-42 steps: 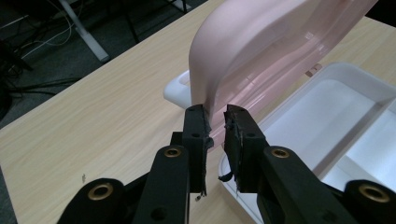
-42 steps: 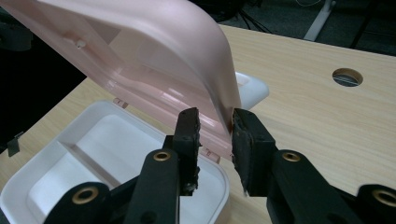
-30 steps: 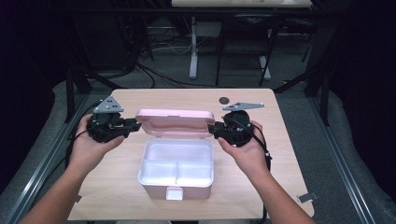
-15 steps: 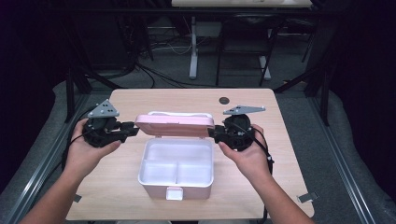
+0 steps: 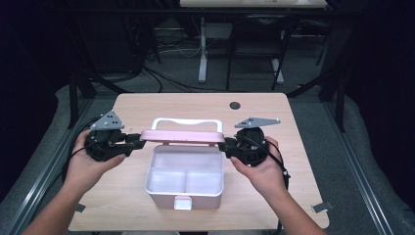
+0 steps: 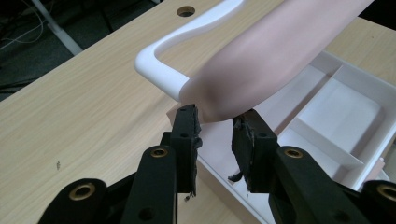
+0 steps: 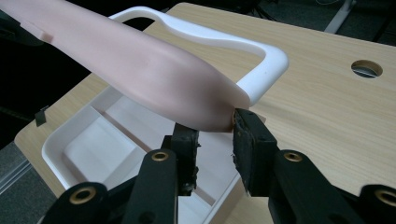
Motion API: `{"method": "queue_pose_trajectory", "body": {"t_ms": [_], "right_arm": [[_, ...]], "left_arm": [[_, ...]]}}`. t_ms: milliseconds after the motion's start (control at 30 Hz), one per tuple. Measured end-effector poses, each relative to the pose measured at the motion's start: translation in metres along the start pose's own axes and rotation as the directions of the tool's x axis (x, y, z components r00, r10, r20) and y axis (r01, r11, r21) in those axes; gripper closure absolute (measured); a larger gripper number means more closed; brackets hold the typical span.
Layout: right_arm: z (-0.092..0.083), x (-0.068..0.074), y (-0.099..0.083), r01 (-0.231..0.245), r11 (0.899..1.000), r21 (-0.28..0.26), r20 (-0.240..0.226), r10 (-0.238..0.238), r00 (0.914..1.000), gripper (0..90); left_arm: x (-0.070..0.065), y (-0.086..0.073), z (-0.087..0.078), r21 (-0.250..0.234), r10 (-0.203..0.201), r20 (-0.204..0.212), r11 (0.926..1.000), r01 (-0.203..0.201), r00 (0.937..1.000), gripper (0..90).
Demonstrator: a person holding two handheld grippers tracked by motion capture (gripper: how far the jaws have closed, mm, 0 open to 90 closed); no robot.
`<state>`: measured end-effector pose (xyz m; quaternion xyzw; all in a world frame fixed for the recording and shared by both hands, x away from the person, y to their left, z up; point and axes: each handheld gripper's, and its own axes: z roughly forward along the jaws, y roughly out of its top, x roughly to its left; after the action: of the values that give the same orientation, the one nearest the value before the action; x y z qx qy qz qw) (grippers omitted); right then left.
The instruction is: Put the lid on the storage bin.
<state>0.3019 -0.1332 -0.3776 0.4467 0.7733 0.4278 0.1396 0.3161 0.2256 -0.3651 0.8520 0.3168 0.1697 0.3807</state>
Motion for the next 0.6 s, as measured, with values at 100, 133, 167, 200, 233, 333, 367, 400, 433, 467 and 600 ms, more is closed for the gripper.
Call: {"method": "queue_pose_trajectory", "body": {"t_ms": [100, 133, 167, 200, 233, 333, 367, 400, 433, 467, 600], "right_arm": [[-0.002, 0.001, -0.004, 0.002, 1.000, 0.003, -0.004, -0.002, 1.0000, 70.4], [-0.002, 0.001, -0.004, 0.002, 1.000, 0.003, -0.004, -0.002, 1.0000, 70.4], [-0.003, 0.002, -0.006, 0.001, 1.000, 0.003, -0.010, 0.000, 1.0000, 70.4], [-0.003, 0.002, -0.006, 0.001, 1.000, 0.003, -0.010, 0.000, 1.0000, 70.4], [-0.003, 0.002, -0.007, -0.001, 1.000, 0.003, -0.015, 0.001, 0.9999, 70.4], [-0.005, 0.003, -0.010, 0.002, 1.000, 0.001, -0.018, -0.002, 0.9998, 70.4], [-0.005, 0.003, -0.011, -0.001, 1.000, -0.002, -0.018, 0.001, 0.9998, 70.4], [-0.006, 0.003, -0.012, 0.002, 1.000, 0.000, -0.022, -0.002, 0.9998, 70.3], [-0.006, 0.003, -0.015, 0.003, 1.000, 0.003, -0.026, -0.002, 0.9997, 70.3], [-0.006, 0.003, -0.015, 0.003, 1.000, 0.003, -0.026, -0.002, 0.9997, 70.3], [-0.007, 0.005, -0.019, 0.003, 1.000, 0.002, -0.032, -0.003, 0.9995, 70.4]], "left_arm": [[-0.004, -0.002, -0.001, 0.002, 0.012, 0.003, 0.9999, -0.012, 0.9999, 70.5], [-0.004, -0.002, -0.001, 0.002, 0.012, 0.003, 0.9999, -0.012, 0.9999, 70.4], [-0.006, -0.003, -0.002, 0.004, 0.017, 0.001, 0.9998, -0.017, 0.9999, 70.4], [-0.006, -0.003, -0.002, 0.004, 0.017, 0.001, 0.9998, -0.017, 0.9999, 70.5], [-0.007, -0.003, -0.002, 0.006, 0.018, 0.003, 0.9998, -0.018, 0.9998, 70.5], [-0.010, -0.005, -0.003, 0.007, 0.025, 0.001, 0.9997, -0.025, 0.9997, 70.4], [-0.010, -0.006, -0.003, 0.008, 0.026, 0.004, 0.9996, -0.026, 0.9996, 70.4], [-0.010, -0.007, -0.003, 0.008, 0.024, 0.007, 0.9997, -0.024, 0.9997, 70.4], [-0.011, -0.009, -0.003, 0.009, 0.027, 0.010, 0.9996, -0.027, 0.9996, 70.4], [-0.011, -0.010, -0.003, 0.005, 0.023, 0.014, 0.9997, -0.023, 0.9996, 70.4], [-0.013, -0.015, -0.004, 0.009, 0.027, 0.022, 0.9996, -0.028, 0.9994, 70.5]]}}
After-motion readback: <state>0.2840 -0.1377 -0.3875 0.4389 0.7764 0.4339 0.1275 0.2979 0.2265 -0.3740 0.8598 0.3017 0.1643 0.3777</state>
